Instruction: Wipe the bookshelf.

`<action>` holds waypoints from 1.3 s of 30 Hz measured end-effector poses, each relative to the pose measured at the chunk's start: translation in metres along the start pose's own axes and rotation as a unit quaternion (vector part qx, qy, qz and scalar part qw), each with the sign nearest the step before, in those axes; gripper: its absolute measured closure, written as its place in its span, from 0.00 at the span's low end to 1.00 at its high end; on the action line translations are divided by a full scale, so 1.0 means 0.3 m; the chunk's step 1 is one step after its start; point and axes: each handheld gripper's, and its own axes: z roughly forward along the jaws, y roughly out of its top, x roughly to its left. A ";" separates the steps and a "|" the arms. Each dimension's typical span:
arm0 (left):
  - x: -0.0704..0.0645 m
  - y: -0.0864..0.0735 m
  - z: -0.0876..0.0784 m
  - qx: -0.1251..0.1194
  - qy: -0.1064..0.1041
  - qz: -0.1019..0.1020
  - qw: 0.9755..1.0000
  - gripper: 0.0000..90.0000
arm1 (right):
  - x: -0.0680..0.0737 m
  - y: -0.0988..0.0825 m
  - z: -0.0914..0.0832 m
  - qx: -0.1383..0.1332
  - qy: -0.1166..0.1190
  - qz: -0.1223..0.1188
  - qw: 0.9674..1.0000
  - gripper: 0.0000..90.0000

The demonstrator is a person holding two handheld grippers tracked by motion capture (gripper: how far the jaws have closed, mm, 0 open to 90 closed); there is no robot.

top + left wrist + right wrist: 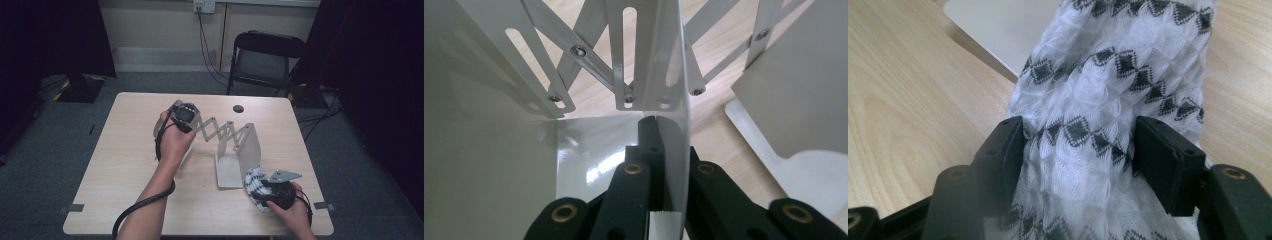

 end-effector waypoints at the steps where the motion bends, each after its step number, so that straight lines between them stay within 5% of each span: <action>1: 0.001 -0.004 0.004 -0.002 -0.001 -0.007 1.000 1.00 | 0.000 0.000 0.000 0.000 0.000 0.000 1.000 0.42; 3: 0.003 -0.016 0.015 -0.001 -0.004 -0.025 1.000 1.00 | 0.000 -0.001 -0.001 0.000 -0.002 0.000 1.000 0.42; 11: 0.006 -0.074 0.045 -0.009 -0.006 -0.042 0.999 1.00 | -0.004 0.004 -0.007 0.005 -0.004 0.004 1.000 0.52; 21: 0.007 -0.124 0.060 -0.016 -0.005 -0.025 1.000 0.97 | 0.000 0.010 -0.009 0.009 -0.011 0.007 1.000 0.64; 29: 0.024 -0.178 0.048 -0.034 0.010 0.001 0.999 0.63 | -0.004 0.012 -0.011 0.011 -0.008 0.018 1.000 0.76; 32: 0.026 -0.220 0.040 -0.043 0.019 0.030 0.998 0.49 | -0.010 0.015 -0.015 0.016 -0.011 0.033 0.999 0.81; 39: 0.038 -0.329 0.035 -0.056 -0.003 0.040 0.998 0.38 | -0.029 0.014 -0.042 0.009 -0.038 0.049 0.998 0.84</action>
